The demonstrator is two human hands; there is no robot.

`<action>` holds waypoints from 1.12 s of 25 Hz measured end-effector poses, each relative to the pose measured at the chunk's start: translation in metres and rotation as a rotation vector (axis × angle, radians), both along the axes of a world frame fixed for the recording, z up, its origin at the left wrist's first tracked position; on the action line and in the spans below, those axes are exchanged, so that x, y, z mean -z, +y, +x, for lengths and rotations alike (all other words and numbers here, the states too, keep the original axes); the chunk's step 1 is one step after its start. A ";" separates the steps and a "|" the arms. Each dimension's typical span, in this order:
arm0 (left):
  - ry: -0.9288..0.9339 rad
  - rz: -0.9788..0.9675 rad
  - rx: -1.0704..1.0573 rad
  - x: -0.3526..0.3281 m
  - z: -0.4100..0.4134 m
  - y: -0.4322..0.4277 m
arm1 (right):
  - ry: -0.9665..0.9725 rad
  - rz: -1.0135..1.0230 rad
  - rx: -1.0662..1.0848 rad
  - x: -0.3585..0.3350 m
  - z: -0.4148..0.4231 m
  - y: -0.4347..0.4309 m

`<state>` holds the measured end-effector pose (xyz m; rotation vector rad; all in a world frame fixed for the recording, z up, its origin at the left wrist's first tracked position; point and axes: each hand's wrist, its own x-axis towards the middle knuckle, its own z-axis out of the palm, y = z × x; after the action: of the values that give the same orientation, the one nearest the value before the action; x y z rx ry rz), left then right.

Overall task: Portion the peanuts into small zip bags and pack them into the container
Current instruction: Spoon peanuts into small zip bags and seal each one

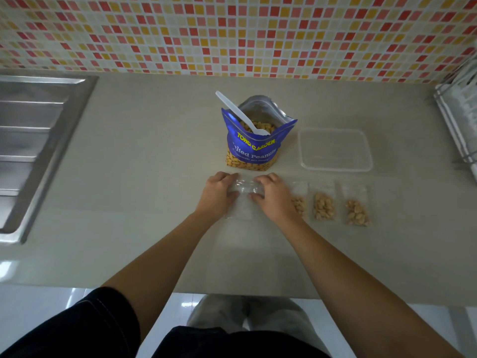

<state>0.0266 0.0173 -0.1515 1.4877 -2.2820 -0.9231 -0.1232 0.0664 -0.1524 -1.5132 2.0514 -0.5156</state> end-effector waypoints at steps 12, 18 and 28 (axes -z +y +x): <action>0.005 -0.082 0.079 0.009 0.018 0.008 | -0.096 -0.055 0.072 0.005 0.003 -0.001; 0.050 0.067 0.062 0.003 0.021 0.001 | -0.136 -0.170 0.115 -0.001 0.009 0.009; 0.186 -0.053 -0.095 -0.030 0.019 -0.007 | -0.329 -0.239 0.190 -0.033 0.010 0.016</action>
<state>0.0461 0.0106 -0.1216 1.4116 -2.0695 -0.9247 -0.1132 0.0820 -0.1192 -1.2626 1.9318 -1.0422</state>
